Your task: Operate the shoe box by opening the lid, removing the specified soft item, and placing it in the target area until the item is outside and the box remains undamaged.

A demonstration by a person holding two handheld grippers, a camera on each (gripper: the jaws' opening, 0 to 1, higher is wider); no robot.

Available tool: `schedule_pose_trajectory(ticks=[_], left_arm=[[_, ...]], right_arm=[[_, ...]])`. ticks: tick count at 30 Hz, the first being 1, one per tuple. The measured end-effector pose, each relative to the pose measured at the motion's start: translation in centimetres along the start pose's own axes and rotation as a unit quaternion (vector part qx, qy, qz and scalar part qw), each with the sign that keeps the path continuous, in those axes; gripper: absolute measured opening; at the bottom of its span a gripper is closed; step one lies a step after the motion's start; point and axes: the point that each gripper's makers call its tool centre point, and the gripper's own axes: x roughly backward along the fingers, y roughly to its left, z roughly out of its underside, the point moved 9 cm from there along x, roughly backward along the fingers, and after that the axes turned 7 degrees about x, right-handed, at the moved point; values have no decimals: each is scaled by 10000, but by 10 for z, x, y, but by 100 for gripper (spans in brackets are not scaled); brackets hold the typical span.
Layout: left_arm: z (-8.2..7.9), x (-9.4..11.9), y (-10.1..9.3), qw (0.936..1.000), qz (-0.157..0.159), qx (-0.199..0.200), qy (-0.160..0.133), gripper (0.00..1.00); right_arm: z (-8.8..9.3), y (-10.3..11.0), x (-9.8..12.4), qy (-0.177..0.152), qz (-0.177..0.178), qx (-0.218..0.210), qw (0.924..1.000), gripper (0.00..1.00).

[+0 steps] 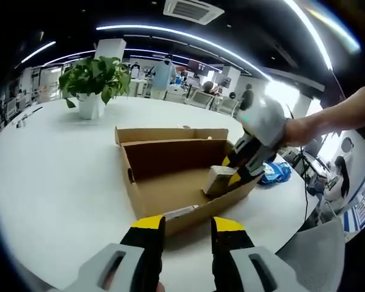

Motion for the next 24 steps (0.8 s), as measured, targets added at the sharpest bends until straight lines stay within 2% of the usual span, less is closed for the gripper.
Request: schedule_pose_trajectory(ticks=[4,17,24], left_arm=[[1,-2,1,10000,9,-15,4,30],[-7,-7,-10,9999,45,-41,-130,30],[-7,-8,-16,9998,84,-14,-167,30]], right_arm=[[-3,-4,10,-155,108,-143,9997,18],[-11,-16,43,-331,398,-13,9987,18],[-20,-20,67,-622,452,-34,9970,18]])
